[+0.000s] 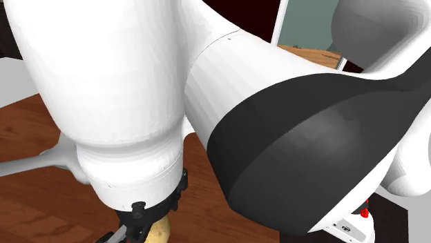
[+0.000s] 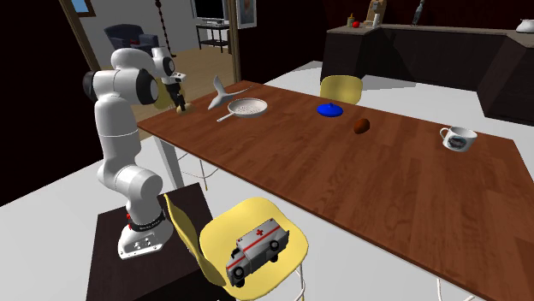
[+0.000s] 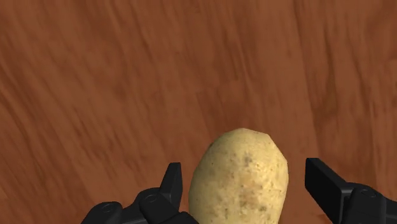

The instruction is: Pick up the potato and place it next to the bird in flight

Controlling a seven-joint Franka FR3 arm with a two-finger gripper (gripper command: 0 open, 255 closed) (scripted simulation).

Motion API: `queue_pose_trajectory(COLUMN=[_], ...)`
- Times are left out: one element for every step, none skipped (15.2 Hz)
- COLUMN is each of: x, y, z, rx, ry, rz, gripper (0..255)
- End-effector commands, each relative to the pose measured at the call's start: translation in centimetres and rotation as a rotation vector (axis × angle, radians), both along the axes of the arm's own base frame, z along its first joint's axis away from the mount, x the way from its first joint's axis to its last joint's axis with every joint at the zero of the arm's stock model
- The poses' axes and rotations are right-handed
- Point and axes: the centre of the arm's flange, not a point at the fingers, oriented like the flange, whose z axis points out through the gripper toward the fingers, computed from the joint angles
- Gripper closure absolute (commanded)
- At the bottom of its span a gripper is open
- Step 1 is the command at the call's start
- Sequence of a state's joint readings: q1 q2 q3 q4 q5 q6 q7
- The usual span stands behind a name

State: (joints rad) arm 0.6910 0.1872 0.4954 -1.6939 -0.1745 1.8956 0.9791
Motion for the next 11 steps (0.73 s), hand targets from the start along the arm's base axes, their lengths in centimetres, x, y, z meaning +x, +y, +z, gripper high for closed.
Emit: queue_pose_trajectory(x=[0.0,0.0,-0.1,-0.2,-0.3,-0.4,-0.5,-0.6,-0.6,-0.6,-0.6], y=[0.0,0.0,0.0,0.2,0.1,0.1,0.1,0.1,0.1,0.1,0.1], z=[-0.2,-0.2,-0.2,-0.3,1.1,2.4,3.7,4.7,4.7,4.7,4.7], rx=[-0.003,-0.003,-0.003,-0.003,-0.003,-0.003,-0.003,-0.003,-0.003,-0.003,-0.003], ry=[0.003,0.003,0.003,0.003,0.003,0.003,0.003,0.003,0.003,0.003,0.003], rz=[0.002,0.002,0.002,0.002,0.002,0.002,0.002,0.002,0.002,0.002,0.002], gripper=[0,0,0,0,0,0,0,0,0,0,0])
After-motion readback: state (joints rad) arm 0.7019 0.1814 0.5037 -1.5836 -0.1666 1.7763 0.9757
